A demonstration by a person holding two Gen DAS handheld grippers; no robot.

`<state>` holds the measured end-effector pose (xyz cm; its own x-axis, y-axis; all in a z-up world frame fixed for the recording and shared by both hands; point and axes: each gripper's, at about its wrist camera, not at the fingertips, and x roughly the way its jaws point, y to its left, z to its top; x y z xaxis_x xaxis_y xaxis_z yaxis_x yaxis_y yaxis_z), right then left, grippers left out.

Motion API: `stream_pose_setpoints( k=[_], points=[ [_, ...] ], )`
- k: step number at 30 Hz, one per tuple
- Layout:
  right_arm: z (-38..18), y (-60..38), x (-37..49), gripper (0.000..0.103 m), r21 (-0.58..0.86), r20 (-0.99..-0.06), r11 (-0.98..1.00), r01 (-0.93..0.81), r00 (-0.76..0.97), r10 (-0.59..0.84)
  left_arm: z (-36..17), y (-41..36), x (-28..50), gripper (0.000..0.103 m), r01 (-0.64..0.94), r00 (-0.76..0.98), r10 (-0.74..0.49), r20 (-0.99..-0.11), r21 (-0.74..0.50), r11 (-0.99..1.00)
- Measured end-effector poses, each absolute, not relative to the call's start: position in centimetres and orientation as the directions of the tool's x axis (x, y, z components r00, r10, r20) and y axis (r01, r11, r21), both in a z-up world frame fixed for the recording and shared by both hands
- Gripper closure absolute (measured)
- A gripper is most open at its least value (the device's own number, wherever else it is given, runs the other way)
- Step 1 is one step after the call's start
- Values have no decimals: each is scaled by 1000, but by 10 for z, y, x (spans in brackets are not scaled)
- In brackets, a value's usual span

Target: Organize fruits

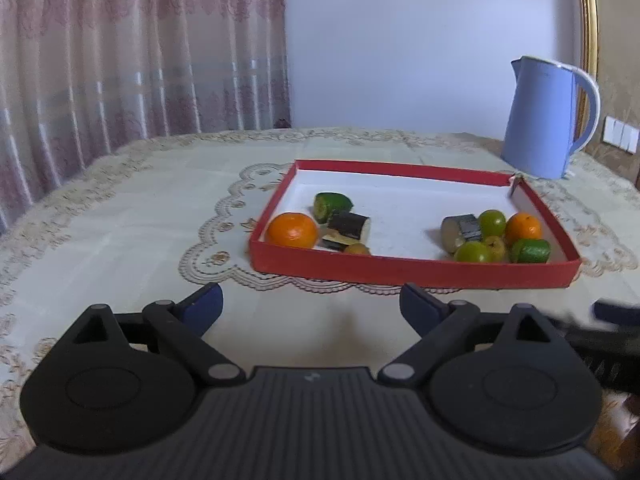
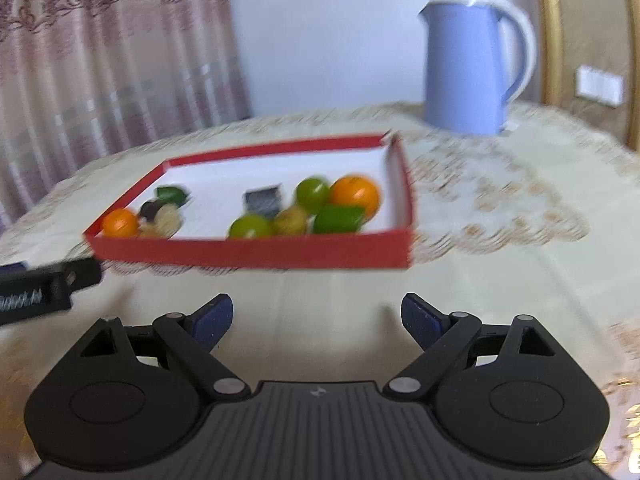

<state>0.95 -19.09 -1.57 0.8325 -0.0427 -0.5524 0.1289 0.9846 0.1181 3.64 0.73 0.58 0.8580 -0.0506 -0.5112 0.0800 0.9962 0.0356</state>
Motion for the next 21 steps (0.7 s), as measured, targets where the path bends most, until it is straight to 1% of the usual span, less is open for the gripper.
stream_pose_setpoints(
  k=[7,11,21],
  points=[
    [-5,-191,6,11,95,-528,972,213,839,-133,7,1,28,5,88,852,-47,-521,54,995],
    [-4,-188,6,11,83,-531,969,233,833,-155,10,-3,22,0,88,862,-43,-505,67,994],
    [-4,-177,3,10,19,-518,966,259,828,-212,12,-3,20,0,86,856,-43,-516,59,995]
  ],
)
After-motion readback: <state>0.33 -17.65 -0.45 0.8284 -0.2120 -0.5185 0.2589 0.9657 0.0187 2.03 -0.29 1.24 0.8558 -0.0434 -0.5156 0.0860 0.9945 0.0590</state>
